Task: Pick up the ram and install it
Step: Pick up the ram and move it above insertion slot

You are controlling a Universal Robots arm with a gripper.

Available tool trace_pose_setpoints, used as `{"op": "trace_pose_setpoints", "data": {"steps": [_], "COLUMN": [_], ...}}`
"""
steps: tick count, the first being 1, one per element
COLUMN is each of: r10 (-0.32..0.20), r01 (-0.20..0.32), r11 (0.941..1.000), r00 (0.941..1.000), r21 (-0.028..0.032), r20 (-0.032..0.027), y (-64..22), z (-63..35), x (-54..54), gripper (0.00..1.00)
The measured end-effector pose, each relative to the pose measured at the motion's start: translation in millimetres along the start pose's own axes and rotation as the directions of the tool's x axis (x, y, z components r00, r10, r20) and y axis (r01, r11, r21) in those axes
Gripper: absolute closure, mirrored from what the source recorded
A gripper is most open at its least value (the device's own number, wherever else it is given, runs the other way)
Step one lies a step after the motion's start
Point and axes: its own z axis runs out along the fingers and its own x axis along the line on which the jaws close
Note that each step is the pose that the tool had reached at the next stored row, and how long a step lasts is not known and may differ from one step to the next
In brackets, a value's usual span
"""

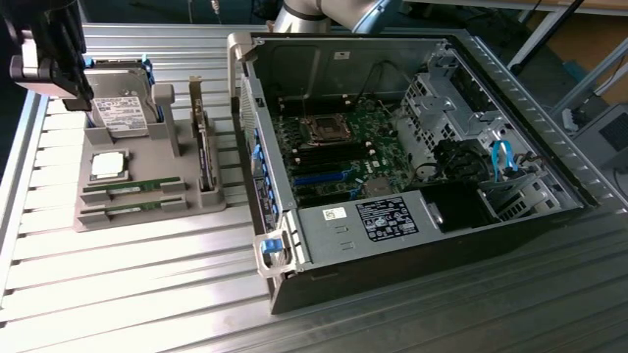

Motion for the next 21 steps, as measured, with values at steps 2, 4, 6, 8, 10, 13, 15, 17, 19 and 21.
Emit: {"op": "trace_pose_setpoints", "data": {"steps": [2, 4, 6, 8, 10, 13, 15, 17, 19, 21], "r10": [0.0, 0.0, 0.0, 0.0, 0.0, 0.0, 0.0, 0.0, 0.0, 0.0], "r01": [0.0, 0.0, 0.0, 0.0, 0.0, 0.0, 0.0, 0.0, 0.0, 0.0], "r11": [1.0, 1.0, 1.0, 1.0, 1.0, 1.0, 1.0, 1.0, 1.0, 1.0], "r00": [1.0, 1.0, 1.0, 1.0, 1.0, 1.0, 1.0, 1.0, 1.0, 1.0], "r21": [0.0001, 0.0, 0.0, 0.0001, 0.0, 0.0001, 0.0001, 0.0001, 0.0001, 0.0], "r20": [0.0, 0.0, 0.0001, 0.0001, 0.0, 0.0001, 0.0001, 0.0001, 0.0001, 0.0], "y": [-0.1, -0.1, -0.1, -0.1, -0.1, -0.2, -0.4, -0.5, -0.6, -0.7], "z": [0.0, -0.1, -0.1, 0.4, 1.6, 3.8, 5.9, 8.3, 11.6, 14.1], "x": [1.8, 3.2, 3.3, 3.4, 3.4, 3.6, 3.7, 3.8, 4.0, 4.0], "gripper": [0.76, 0.76, 0.76, 0.76, 0.76, 0.76, 0.76, 0.76, 0.76, 0.76]}}
